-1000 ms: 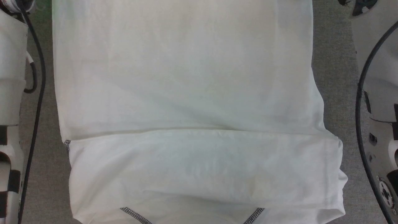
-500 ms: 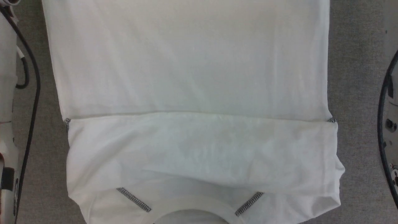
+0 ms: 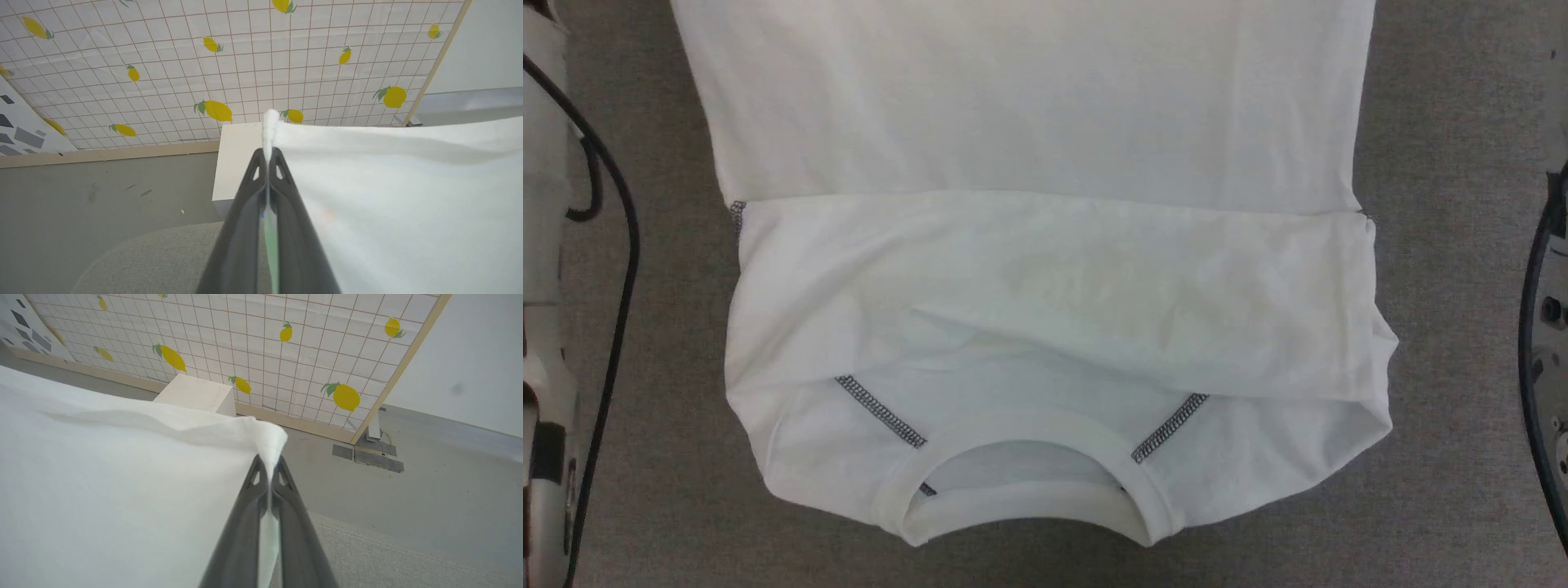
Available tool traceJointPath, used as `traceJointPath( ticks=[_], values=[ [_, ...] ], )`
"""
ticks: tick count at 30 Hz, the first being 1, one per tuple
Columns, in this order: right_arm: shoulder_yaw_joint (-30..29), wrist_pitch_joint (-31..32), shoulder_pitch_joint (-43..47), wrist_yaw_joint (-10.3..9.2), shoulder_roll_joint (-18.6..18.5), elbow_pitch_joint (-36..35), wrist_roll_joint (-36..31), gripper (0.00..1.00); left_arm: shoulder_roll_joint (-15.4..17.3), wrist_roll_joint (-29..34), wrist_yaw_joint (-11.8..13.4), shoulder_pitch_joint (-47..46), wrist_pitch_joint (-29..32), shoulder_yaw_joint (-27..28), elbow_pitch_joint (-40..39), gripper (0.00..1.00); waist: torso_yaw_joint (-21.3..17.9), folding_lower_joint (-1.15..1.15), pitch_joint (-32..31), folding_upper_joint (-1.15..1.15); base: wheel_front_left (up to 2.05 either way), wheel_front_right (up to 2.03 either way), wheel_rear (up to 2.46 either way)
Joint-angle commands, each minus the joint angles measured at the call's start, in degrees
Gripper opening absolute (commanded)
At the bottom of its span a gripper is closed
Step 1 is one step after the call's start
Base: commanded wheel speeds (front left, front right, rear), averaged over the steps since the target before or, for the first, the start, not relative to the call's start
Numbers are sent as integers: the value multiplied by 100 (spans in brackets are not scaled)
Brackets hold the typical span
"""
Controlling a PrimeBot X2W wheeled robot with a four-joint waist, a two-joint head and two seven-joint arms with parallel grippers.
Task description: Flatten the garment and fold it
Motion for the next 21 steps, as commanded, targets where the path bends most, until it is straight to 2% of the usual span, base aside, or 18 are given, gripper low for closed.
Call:
traceJointPath(
  ticks=[1, 7, 14, 17, 21],
  values=[
    [88, -86, 223, -8, -68, 26, 179, 0, 7, -79, -99, 226, -75, -24, 43, 0, 49, 0, -394, 0, 0, 0, 0],
    [513, -288, 1249, -8, -378, -231, 1053, 0, -34, -410, -320, 1099, -467, -29, -96, 0, 123, 0, -1146, 0, 0, 0, 0],
    [576, -167, 2752, -8, -665, -953, 2047, 0, -20, -929, -392, 2543, -662, 86, -750, 0, 186, 0, -1920, 0, 0, 0, 0],
    [508, 3, 3482, -8, -734, -1331, 2401, 0, -17, -1160, -289, 3363, -661, 183, -1290, 0, 197, 0, -2214, 0, 0, 0, 0],
    [401, 98, 4371, -8, -743, -1750, 2623, 0, 8, -1377, -5, 4495, -645, 308, -2080, 0, 161, 0, -2548, 0, 0, 0, 0]
  ],
)
